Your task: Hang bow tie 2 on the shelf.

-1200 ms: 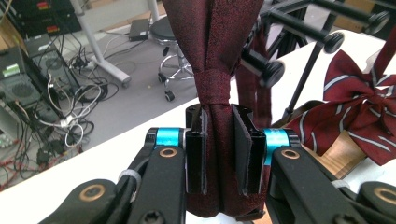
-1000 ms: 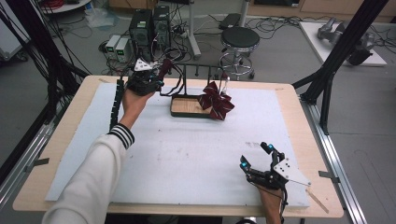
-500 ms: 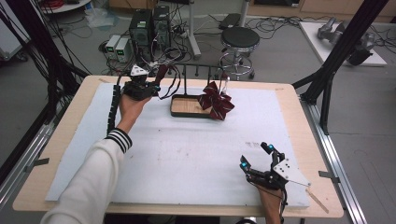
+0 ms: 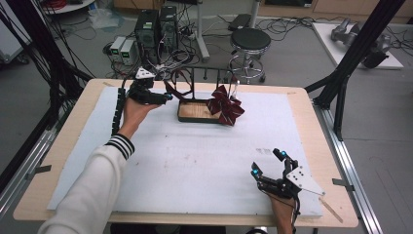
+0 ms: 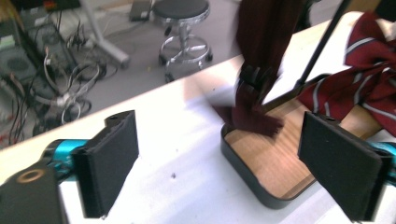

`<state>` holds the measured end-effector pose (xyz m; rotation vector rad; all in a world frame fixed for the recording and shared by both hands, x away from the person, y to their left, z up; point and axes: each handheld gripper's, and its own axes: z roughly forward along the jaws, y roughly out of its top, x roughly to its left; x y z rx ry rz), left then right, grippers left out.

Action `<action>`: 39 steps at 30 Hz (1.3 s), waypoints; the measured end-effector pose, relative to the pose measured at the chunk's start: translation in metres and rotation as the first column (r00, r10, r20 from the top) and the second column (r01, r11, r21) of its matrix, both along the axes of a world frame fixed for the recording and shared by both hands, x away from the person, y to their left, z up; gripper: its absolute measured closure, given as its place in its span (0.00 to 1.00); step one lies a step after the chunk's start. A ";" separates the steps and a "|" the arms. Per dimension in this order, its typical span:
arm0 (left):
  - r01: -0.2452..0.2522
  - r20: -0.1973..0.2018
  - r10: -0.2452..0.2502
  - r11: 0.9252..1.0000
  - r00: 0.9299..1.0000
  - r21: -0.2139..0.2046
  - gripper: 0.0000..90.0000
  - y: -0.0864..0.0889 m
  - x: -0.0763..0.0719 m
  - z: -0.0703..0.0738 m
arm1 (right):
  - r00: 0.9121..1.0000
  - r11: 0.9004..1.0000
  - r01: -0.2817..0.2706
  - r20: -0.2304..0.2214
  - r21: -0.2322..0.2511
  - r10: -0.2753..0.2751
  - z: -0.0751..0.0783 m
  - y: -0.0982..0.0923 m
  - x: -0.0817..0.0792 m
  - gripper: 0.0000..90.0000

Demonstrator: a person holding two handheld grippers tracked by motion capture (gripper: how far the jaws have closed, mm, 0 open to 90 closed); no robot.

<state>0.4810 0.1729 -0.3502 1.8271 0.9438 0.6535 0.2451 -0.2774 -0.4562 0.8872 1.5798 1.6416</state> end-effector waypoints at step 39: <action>0.140 0.327 -0.068 0.969 0.942 -0.203 0.14 0.107 -0.184 -0.082 | 1.000 1.000 0.000 -0.001 -0.012 0.000 0.000 0.001 0.000 0.11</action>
